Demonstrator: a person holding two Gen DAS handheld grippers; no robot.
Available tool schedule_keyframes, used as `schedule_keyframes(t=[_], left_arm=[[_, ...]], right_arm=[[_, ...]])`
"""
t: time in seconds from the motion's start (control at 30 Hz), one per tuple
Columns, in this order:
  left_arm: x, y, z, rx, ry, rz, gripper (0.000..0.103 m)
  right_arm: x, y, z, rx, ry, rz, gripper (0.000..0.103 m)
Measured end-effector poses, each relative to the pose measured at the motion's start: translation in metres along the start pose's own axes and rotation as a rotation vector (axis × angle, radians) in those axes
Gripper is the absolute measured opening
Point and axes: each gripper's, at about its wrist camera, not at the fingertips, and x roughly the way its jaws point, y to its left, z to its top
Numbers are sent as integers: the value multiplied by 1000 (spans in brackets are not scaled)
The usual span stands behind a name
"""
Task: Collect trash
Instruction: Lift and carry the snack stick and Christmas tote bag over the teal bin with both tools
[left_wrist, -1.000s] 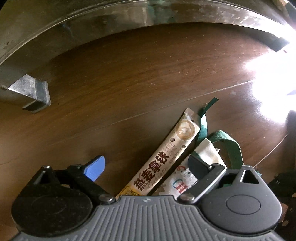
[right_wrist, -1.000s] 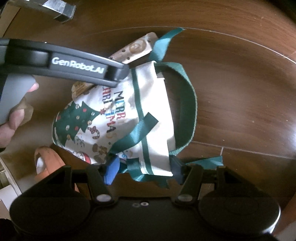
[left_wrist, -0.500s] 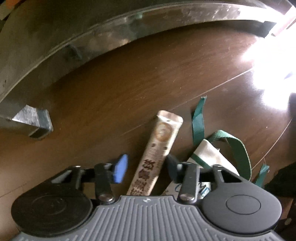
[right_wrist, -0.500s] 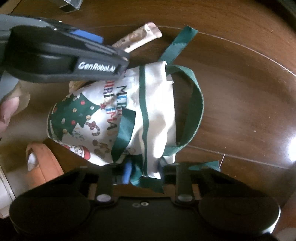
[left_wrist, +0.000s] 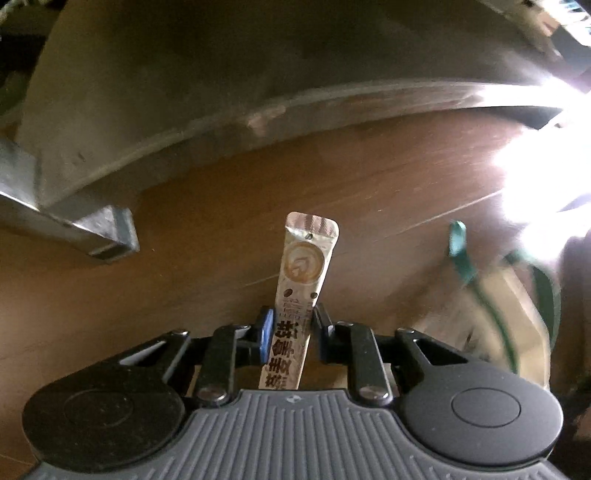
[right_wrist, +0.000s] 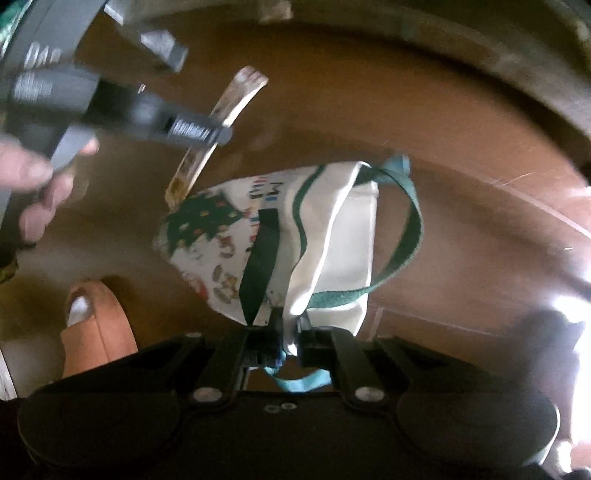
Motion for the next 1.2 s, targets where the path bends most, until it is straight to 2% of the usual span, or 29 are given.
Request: schedule_keyframes(t=[0.27, 0.37, 0.4, 0.57, 0.87, 1.2], left_arm=[[-76, -16, 4, 71, -39, -40, 20], [-113, -27, 8, 97, -79, -53, 20], [-122, -47, 9, 95, -92, -59, 20], [-192, -80, 10, 106, -151, -91, 20], [-320, -137, -3, 65, -268, -102, 20], [-450, -198, -15, 51, -464, -74, 20]], right_arm=[[-92, -15, -23, 27, -111, -62, 5], [-130, -18, -36, 50, -169, -70, 4], [-147, -25, -37, 49, -189, -76, 4], [-215, -30, -64, 70, -295, -88, 4], [-340, -41, -128, 80, -521, -117, 4], [-465, -69, -207, 33, -789, -210, 4]])
